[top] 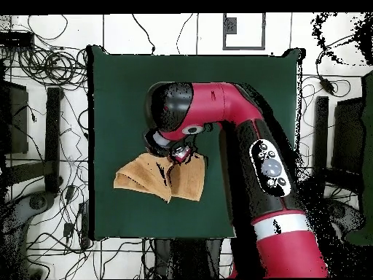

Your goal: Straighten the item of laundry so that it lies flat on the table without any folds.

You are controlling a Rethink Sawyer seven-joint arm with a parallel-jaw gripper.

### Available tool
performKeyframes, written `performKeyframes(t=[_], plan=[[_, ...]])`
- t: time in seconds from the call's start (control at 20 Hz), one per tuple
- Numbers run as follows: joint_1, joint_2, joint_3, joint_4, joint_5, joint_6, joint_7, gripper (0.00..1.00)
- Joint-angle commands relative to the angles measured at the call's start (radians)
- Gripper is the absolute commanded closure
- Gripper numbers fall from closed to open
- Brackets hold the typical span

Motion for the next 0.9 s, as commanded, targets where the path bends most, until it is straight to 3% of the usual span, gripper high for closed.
performKeyframes(t=[0.05, 0.25, 0.7, 0.9], plan=[[0.031, -0.094, -0.016, 0.109, 0.034, 0.153, -0.036, 1.0], [0.031, -0.152, -0.011, 0.141, 0.029, 0.18, -0.058, 1.0], [-0.001, -0.29, 0.002, 0.262, 0.087, 0.145, -0.102, 1.0], [-0.013, -0.339, -0.001, 0.31, 0.073, 0.101, -0.132, 1.0]])
